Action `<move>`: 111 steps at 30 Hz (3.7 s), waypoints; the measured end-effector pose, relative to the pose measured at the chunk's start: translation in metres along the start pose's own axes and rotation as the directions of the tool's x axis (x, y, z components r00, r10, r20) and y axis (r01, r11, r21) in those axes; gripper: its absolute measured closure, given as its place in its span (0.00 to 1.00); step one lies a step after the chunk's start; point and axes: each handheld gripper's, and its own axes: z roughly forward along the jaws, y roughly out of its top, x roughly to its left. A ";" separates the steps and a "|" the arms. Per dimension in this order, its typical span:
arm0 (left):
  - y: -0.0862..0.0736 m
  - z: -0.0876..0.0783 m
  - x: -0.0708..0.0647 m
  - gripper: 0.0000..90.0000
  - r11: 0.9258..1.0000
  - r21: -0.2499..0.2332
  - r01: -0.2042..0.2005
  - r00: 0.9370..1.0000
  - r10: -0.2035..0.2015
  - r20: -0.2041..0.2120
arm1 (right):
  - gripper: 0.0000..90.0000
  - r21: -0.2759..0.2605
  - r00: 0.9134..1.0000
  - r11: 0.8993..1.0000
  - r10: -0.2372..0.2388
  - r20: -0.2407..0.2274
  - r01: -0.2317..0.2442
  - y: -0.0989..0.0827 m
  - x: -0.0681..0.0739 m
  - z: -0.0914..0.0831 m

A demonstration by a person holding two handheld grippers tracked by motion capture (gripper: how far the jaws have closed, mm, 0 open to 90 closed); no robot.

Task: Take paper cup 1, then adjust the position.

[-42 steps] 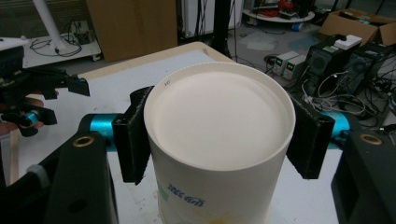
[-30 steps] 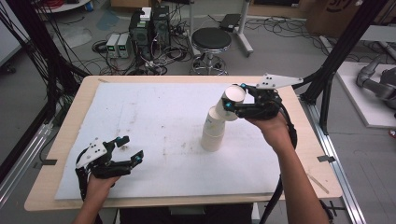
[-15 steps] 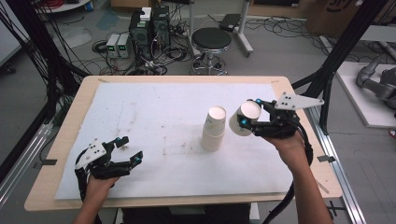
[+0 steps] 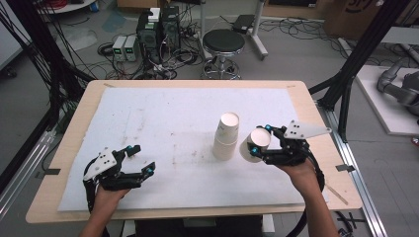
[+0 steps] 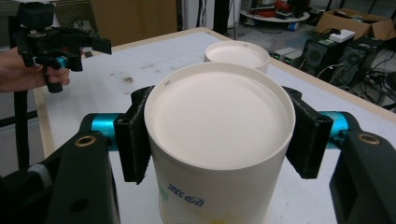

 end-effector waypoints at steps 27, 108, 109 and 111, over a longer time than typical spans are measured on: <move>0.000 0.016 -0.019 0.18 0.997 0.026 -0.066 0.990 0.062 0.123 | 0.39 -0.020 0.985 1.000 -0.016 -0.173 0.012 -0.011 0.030 0.021; 0.018 0.092 -0.083 0.38 0.978 0.096 -0.183 0.861 0.112 0.496 | 0.23 0.019 0.921 1.000 0.004 -0.389 0.004 -0.009 0.067 0.091; 0.019 0.092 -0.083 0.38 0.977 0.107 -0.185 0.859 0.108 0.501 | 0.23 0.030 0.924 0.999 -0.003 -0.383 0.016 -0.007 0.066 0.090; 0.020 0.092 -0.083 0.38 0.971 0.134 -0.196 0.857 0.104 0.504 | 0.23 0.035 0.923 0.999 -0.006 -0.384 0.021 -0.007 0.065 0.089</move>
